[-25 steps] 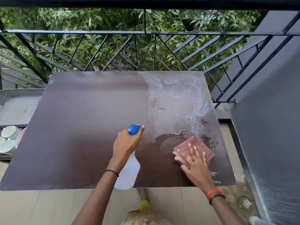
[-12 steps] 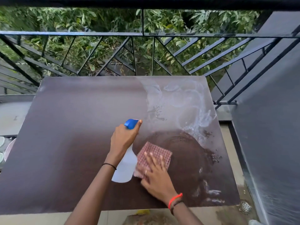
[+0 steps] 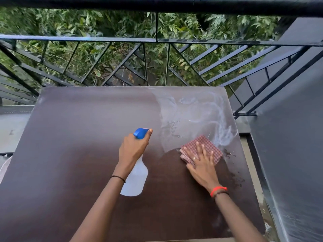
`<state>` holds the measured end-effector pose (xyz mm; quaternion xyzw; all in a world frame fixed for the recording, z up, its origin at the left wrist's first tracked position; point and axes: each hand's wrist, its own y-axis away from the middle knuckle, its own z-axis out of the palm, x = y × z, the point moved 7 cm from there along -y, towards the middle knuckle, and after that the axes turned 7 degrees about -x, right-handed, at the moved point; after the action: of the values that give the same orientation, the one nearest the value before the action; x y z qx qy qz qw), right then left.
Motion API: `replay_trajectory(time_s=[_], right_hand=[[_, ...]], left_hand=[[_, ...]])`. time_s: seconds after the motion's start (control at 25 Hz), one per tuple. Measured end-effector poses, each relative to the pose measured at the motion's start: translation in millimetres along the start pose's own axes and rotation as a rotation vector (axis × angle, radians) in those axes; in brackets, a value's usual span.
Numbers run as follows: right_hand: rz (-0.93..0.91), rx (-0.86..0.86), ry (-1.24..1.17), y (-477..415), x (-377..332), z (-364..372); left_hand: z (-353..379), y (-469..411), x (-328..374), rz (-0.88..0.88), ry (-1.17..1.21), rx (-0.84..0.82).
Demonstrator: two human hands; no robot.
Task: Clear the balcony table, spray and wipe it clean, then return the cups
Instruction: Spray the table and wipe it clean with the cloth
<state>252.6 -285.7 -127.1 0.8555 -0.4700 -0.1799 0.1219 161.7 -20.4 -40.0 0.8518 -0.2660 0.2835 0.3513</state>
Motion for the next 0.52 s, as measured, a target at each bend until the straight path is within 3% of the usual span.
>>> replay_trajectory(time_s=[0.16,0.32,0.4,0.52], right_hand=[[-0.129,-0.011,0.012,-35,-85,1],[-0.404,-0.061,0.026,19,-142,35],[-0.433,-0.015,0.074,55,-131,48],[-0.300,0.057,0.086,86,-65,47]], left_hand=[[-5,-6,-1,0.006,-0.011,0.012],[-1,-8,0,0.003,-0.013,0.004],[4,-8,2,-0.009,-0.026,0.005],[13,-10,6,-0.017,-0.036,0.001]])
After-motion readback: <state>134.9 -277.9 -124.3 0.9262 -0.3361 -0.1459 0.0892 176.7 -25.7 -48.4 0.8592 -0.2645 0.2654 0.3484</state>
